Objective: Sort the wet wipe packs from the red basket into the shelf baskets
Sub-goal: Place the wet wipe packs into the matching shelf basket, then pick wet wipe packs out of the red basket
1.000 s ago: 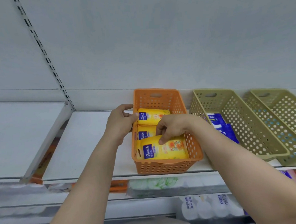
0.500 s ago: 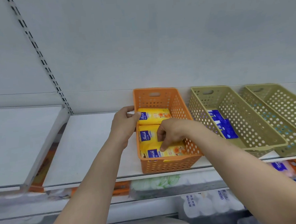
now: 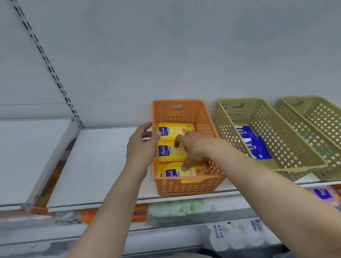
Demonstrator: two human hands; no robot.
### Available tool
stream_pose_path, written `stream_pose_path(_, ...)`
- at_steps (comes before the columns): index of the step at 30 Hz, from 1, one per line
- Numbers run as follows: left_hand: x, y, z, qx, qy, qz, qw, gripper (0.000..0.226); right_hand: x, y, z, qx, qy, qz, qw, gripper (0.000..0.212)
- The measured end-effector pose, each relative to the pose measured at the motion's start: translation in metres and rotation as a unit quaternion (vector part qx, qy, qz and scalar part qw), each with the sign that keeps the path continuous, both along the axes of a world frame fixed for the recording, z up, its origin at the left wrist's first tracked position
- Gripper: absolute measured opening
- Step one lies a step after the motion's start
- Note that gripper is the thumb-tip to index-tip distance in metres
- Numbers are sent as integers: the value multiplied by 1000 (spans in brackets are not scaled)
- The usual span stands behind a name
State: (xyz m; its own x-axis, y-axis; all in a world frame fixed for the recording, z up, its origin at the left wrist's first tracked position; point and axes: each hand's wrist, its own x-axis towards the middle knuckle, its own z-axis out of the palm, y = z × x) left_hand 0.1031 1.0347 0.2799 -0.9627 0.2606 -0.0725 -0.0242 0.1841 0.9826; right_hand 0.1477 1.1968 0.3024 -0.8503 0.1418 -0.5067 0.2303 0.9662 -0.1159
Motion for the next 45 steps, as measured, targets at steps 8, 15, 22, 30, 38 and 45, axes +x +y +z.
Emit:
stream_pose_path(8, 11, 13, 9, -41, 22, 51, 998, 31, -2, 10, -1, 16, 13, 50, 999, 89)
stream_pose_path(15, 22, 10, 19, -118, 39, 41, 991, 34, -4, 18, 3, 33, 9, 105, 994, 79)
stream_pose_path(22, 34, -49, 57, -234, 146, 75, 958, 45, -18, 7, 61, 19, 146, 158, 976, 53)
stream_pose_path(30, 60, -214, 81, -356, 250, 196, 879, 45, -20, -133, 121, -51, 382, 259, 886, 39)
stream_pose_path(38, 106, -419, 41, -410, 233, 288, 833, 47, -12, -347, 55, -178, 396, 340, 834, 40)
stream_pose_path(45, 136, -573, -27, -434, 102, 331, 832, 43, -31, -533, -20, -247, 288, 416, 826, 41)
